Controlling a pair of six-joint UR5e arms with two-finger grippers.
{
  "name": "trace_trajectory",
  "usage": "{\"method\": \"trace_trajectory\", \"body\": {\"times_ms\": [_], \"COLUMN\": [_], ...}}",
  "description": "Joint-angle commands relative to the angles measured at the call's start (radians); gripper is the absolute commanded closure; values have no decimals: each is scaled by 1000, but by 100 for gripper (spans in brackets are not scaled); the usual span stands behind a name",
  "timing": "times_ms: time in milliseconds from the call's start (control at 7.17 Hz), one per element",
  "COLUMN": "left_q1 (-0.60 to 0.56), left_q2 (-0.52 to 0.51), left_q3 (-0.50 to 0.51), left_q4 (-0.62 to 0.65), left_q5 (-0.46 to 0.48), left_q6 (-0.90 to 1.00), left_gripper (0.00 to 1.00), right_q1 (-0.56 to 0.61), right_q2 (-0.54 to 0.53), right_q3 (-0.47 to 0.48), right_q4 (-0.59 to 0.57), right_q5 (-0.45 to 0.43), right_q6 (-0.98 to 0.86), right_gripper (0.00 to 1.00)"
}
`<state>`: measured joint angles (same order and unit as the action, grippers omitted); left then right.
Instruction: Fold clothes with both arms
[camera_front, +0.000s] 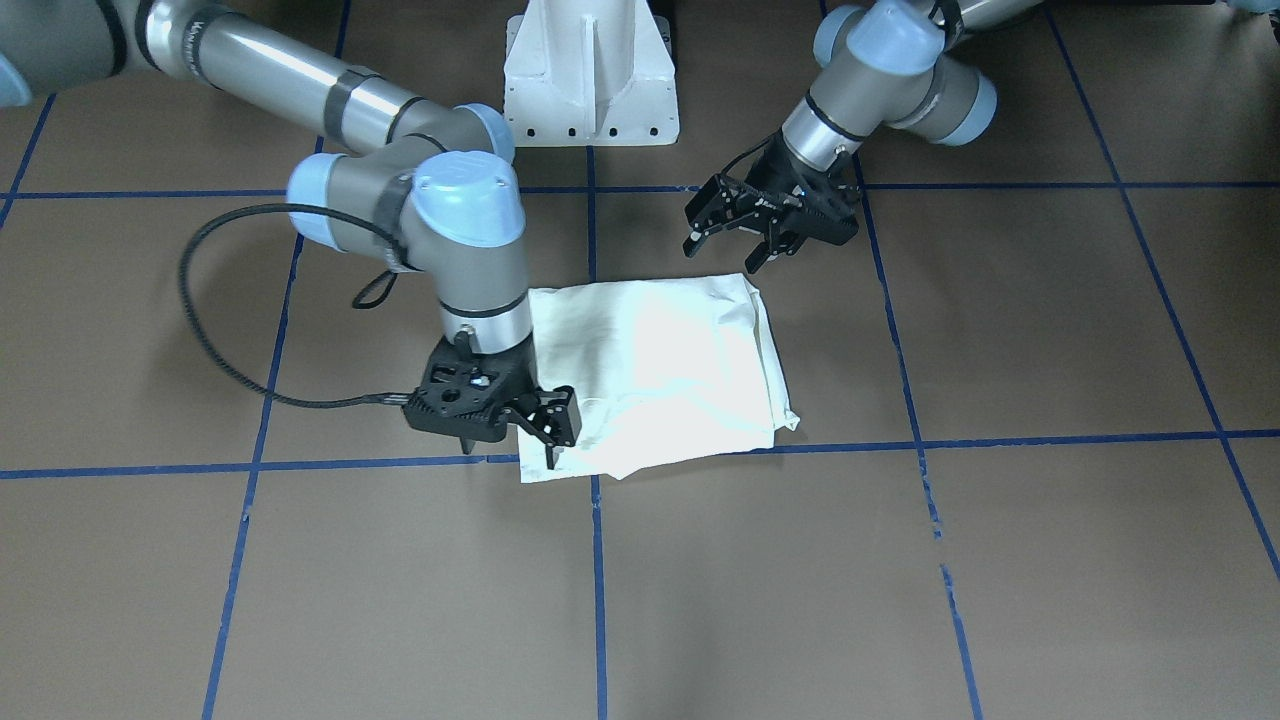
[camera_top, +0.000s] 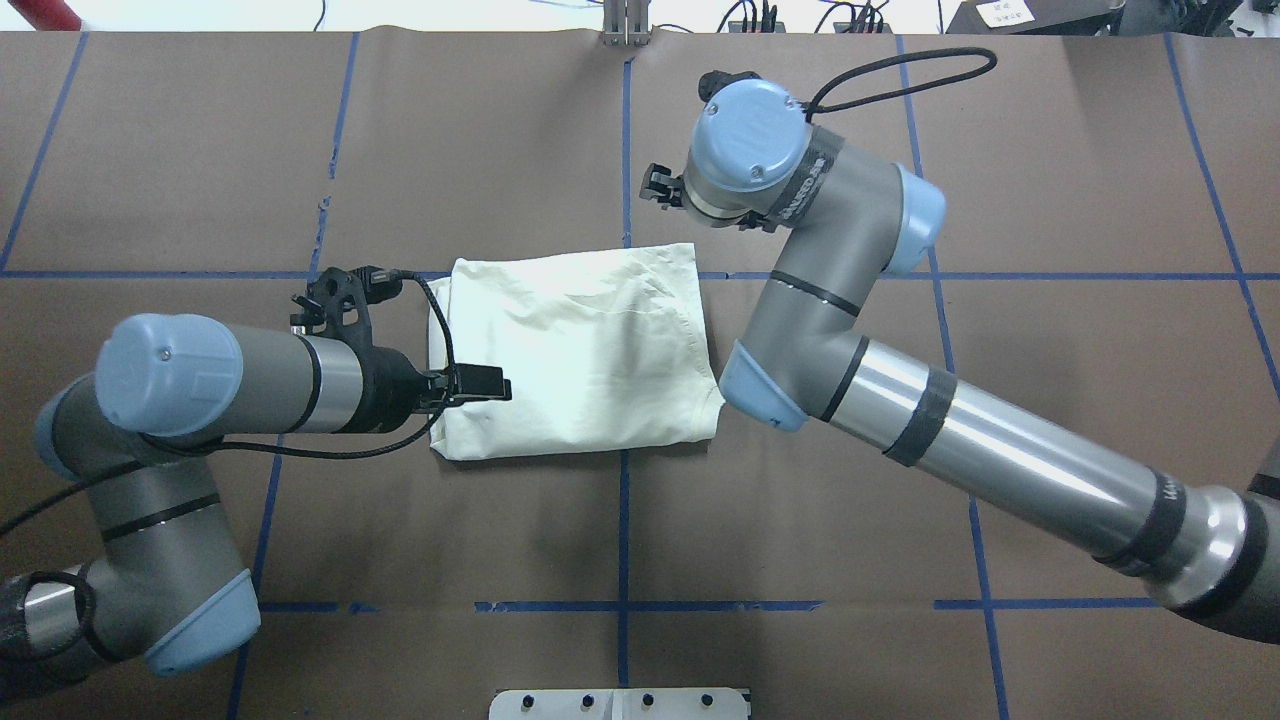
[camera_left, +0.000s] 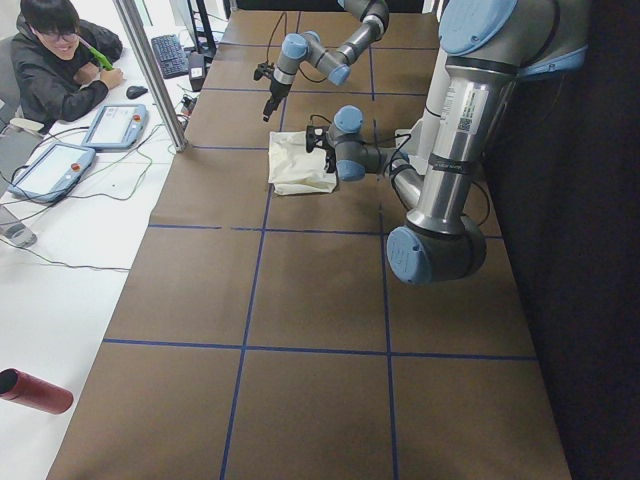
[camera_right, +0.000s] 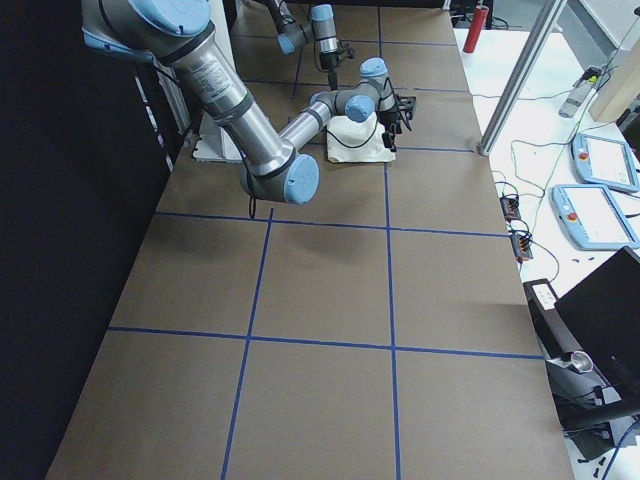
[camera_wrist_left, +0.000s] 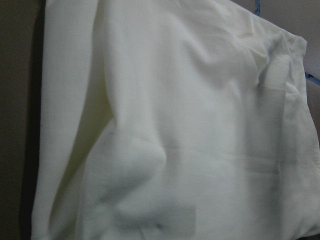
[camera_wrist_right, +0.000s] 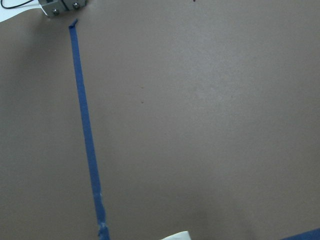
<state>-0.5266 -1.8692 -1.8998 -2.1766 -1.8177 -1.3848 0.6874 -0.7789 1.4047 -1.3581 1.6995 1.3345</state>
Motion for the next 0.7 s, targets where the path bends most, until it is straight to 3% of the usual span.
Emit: {"method": "trace_trajectory", "body": {"times_ms": [0, 279, 558], "left_q1": [-137, -391, -634], "left_q2": [-7, 60, 131], "left_q3": [-160, -160, -77], "left_q4": [364, 445, 445], "left_q5": [-44, -155, -266], "left_q6": [285, 711, 1111], "left_gripper": [0, 0, 0], "right_q1": [134, 313, 516], "right_q2": [-110, -251, -411], "right_q3": [205, 389, 418], "right_q4": [-178, -350, -403], "right_q5": [186, 361, 453], "right_q6": [-284, -612, -1015], "right_gripper": [0, 0, 0]}}
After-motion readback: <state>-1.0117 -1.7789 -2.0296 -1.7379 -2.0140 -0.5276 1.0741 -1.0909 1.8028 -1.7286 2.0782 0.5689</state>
